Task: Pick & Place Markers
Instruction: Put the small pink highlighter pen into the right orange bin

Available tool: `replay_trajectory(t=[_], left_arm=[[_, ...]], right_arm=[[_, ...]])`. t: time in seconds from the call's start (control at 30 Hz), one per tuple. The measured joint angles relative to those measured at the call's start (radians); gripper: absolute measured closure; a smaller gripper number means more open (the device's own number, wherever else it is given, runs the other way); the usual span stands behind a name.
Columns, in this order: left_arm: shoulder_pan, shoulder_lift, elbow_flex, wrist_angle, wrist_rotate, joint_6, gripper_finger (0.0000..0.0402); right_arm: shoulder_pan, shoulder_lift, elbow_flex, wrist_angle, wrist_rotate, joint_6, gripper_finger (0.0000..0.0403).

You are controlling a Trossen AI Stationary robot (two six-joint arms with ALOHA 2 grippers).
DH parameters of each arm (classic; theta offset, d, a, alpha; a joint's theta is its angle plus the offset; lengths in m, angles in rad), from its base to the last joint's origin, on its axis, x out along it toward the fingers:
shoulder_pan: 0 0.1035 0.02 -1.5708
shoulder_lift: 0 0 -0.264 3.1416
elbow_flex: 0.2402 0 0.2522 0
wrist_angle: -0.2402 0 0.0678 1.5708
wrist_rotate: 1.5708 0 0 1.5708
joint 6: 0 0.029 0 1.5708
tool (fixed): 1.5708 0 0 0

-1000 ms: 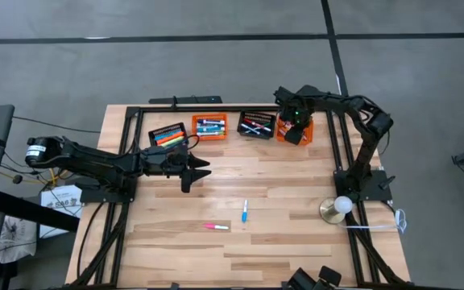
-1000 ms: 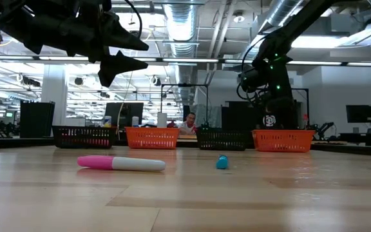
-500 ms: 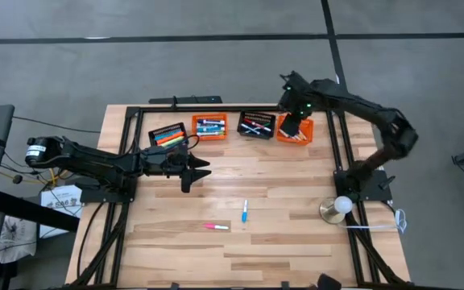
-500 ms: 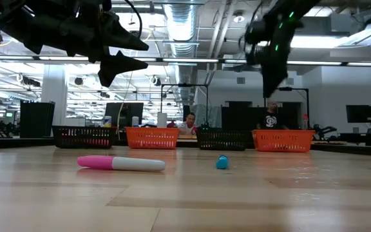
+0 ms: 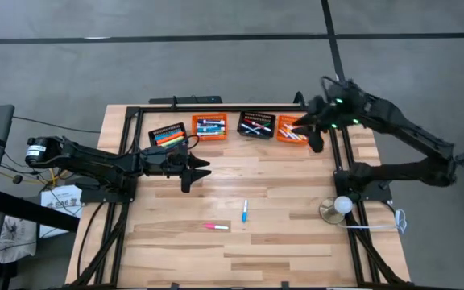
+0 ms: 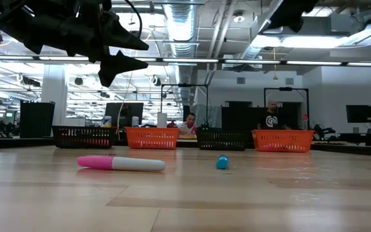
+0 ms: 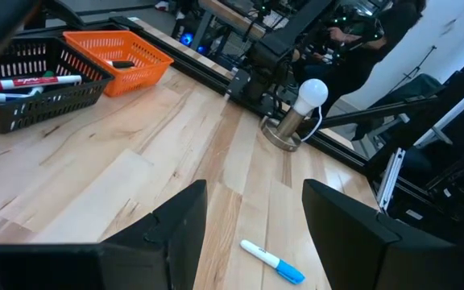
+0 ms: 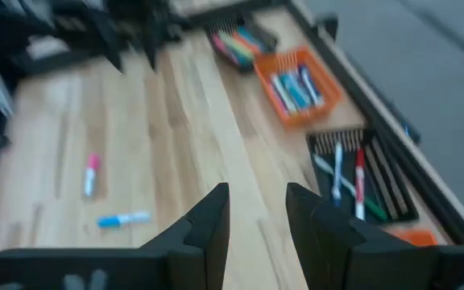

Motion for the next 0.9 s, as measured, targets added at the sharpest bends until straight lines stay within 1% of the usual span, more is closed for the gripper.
replay_trajectory(t=[0.17, 0.3, 0.57, 0.8, 0.9], left_arm=[[0.0, 0.0, 0.0, 0.01, 0.0, -0.002, 0.0198], [0.0, 0.0, 0.0, 0.022, 0.0, -0.002, 0.0198], [-0.011, 0.0, 0.005, 0.038, 0.0, -0.002, 0.0198], [-0.054, 0.0, 0.032, 0.044, 0.0, 0.001, 0.0198], [-0.071, 0.0, 0.044, 0.043, 0.0, 0.001, 0.0198]], right_arm=[[0.059, -0.171, -0.102, 0.126, 0.001, 0.098, 0.0289], [0.095, -0.293, -0.196, 0.182, 0.002, 0.18, 0.0289], [0.167, -0.538, -0.427, 0.362, 0.007, 0.329, 0.0289], [0.213, -0.769, -0.63, 0.483, 0.086, 0.404, 0.0289], [0.223, -0.86, -0.695, 0.527, 0.087, 0.434, 0.0289]])
